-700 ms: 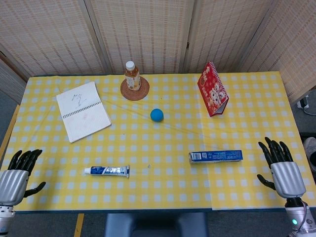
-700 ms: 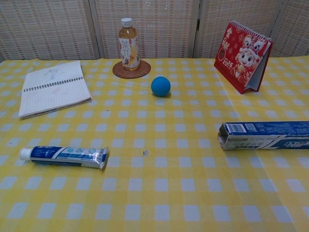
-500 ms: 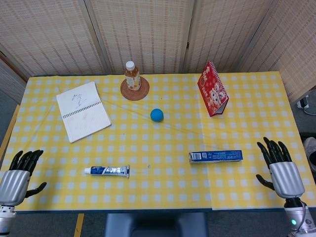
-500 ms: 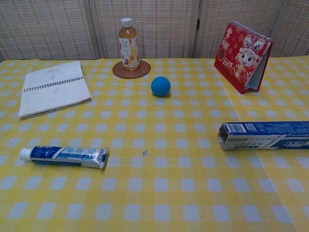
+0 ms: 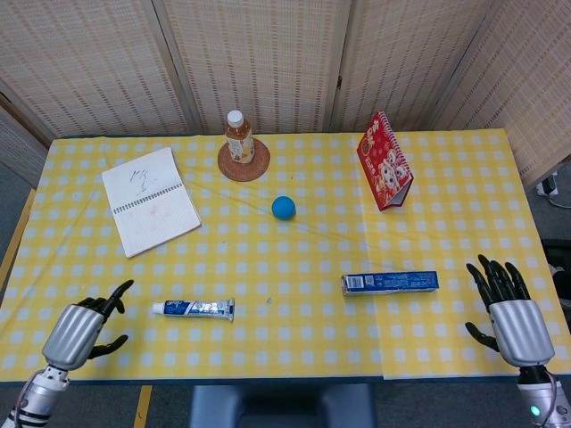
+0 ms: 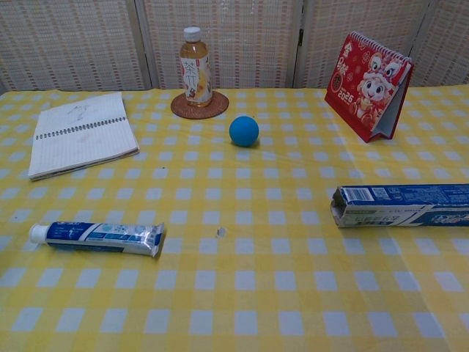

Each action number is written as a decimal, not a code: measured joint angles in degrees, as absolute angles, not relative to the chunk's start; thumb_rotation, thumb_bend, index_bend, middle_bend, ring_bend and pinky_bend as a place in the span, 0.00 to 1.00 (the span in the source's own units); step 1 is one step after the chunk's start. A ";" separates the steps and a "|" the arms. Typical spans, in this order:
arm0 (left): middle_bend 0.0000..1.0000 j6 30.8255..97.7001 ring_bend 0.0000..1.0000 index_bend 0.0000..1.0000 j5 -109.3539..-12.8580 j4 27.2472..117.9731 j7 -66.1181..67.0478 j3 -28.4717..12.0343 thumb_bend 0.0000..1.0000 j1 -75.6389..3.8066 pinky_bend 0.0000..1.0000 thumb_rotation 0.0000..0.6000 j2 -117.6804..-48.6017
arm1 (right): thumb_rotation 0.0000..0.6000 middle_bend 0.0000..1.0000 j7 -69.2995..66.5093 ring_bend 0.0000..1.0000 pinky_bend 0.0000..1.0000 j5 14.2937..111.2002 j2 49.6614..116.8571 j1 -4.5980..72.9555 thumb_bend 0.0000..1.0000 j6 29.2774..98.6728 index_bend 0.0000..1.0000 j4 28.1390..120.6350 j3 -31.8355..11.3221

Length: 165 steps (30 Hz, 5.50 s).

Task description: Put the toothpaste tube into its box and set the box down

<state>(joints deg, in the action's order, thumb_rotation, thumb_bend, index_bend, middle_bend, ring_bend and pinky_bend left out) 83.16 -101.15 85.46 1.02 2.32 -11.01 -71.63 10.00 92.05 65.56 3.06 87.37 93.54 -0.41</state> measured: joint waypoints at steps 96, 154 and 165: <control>1.00 67.41 1.00 0.89 -86.11 89.46 -18.07 -3.43 0.80 -27.82 1.00 1.00 -85.10 | 1.00 0.00 6.98 0.00 0.00 87.45 63.67 5.96 0.21 80.24 0.00 95.26 -1.02; 1.00 68.30 1.00 0.89 -83.23 108.11 -31.82 -6.73 0.80 -25.56 1.00 1.00 -71.76 | 1.00 0.29 20.62 0.29 0.29 63.22 79.88 29.52 0.21 51.97 0.44 84.11 -5.38; 1.00 68.83 1.00 0.89 -83.46 107.98 -33.31 -7.02 0.80 -25.13 1.00 1.00 -70.89 | 1.00 0.39 19.65 0.39 0.41 64.58 83.24 29.32 0.21 54.94 0.54 81.39 -5.30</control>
<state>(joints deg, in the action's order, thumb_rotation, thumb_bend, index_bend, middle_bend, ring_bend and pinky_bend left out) 68.83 -83.46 107.98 -33.31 -7.02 -25.13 -70.89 19.65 64.58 83.24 29.32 54.94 81.39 -5.30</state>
